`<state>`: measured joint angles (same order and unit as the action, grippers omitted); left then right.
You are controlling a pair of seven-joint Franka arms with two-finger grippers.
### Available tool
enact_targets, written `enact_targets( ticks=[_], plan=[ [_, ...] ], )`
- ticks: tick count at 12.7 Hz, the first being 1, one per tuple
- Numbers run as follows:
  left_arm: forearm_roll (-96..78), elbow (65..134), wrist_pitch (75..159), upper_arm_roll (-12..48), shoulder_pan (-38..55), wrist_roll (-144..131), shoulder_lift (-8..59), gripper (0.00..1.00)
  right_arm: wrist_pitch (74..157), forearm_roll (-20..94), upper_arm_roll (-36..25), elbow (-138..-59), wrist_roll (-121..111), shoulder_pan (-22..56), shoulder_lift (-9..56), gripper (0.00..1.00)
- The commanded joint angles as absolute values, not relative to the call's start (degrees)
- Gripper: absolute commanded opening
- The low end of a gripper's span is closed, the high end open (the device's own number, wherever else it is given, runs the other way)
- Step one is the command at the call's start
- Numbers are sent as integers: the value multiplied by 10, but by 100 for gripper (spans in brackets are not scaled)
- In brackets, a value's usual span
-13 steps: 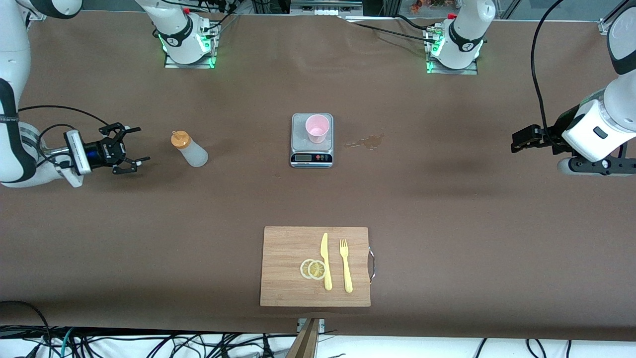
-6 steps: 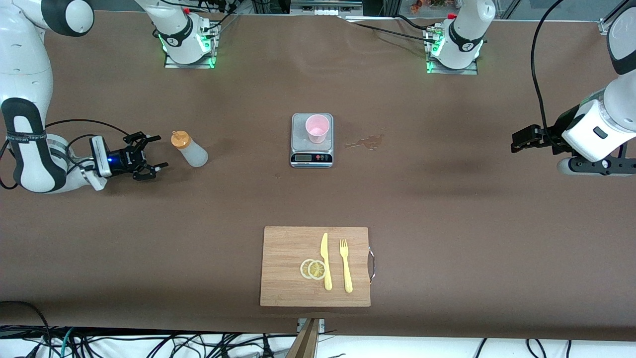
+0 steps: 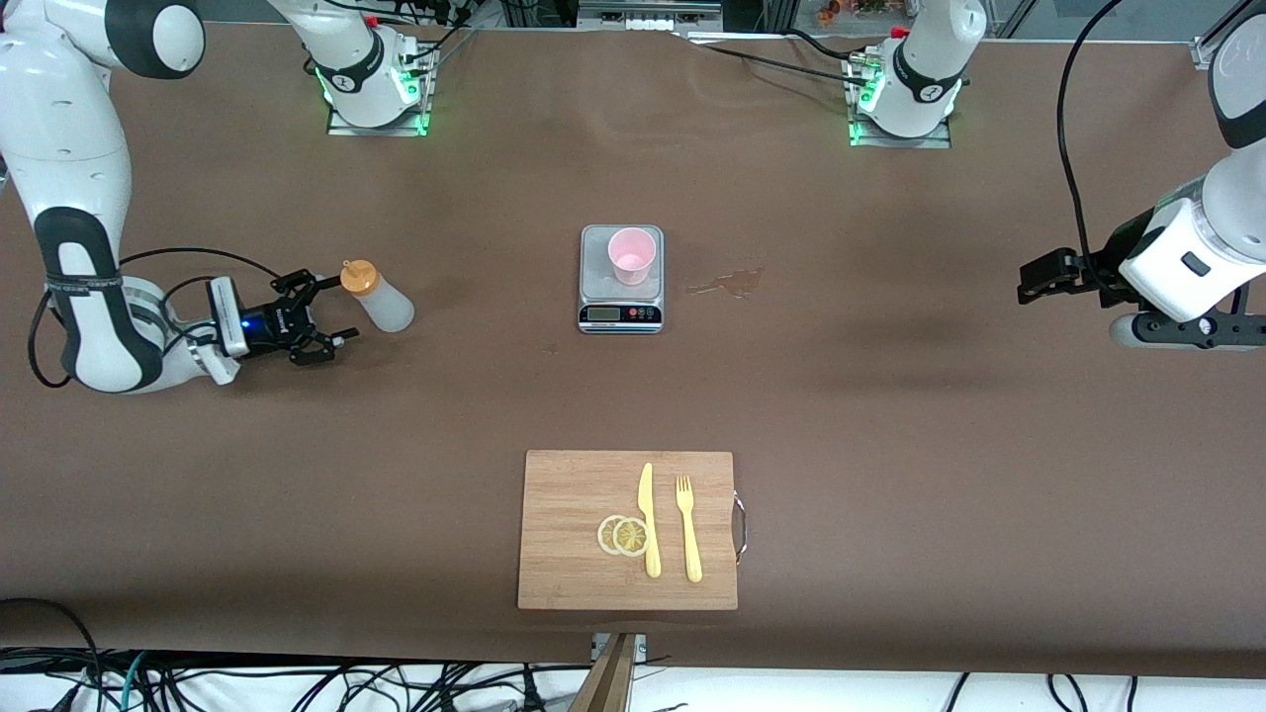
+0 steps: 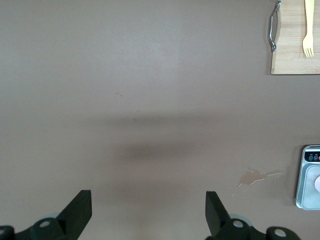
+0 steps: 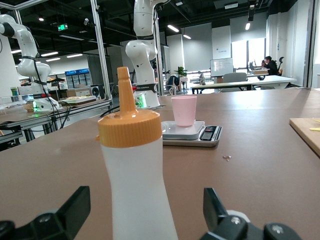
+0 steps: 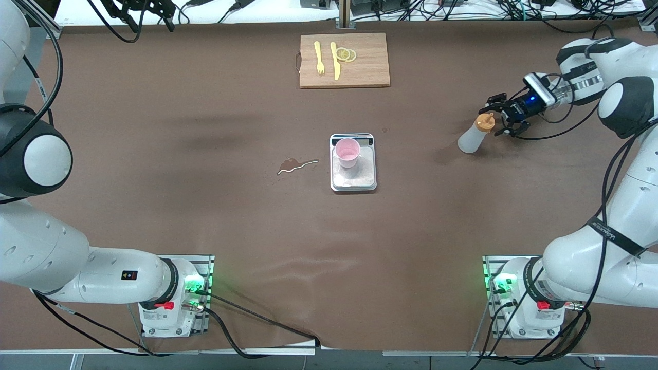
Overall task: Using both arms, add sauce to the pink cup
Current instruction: 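Reach the right gripper toward the white squeeze bottle, then close the right gripper around the squeeze bottle and lift it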
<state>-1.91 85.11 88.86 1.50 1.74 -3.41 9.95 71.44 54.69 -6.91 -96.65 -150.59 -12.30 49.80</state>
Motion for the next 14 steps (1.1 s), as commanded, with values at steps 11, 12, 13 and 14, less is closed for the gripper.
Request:
enact_targets(
  ticks=[11, 12, 13, 14],
  plan=[
    [-33, 842, 880, 11, 16, -22, 100, 100, 710, 560, -69, -1020, -1559, -85, 497, 98],
    [-33, 842, 880, 11, 16, -22, 100, 100, 710, 559, -69, -1020, -1562, -84, 497, 95],
    [-33, 842, 880, 11, 16, -22, 100, 100, 710, 558, -70, -1020, -1562, -83, 497, 84],
    [-33, 842, 880, 11, 16, -22, 100, 100, 710, 557, -70, -1020, -1563, -83, 497, 64]
  ],
)
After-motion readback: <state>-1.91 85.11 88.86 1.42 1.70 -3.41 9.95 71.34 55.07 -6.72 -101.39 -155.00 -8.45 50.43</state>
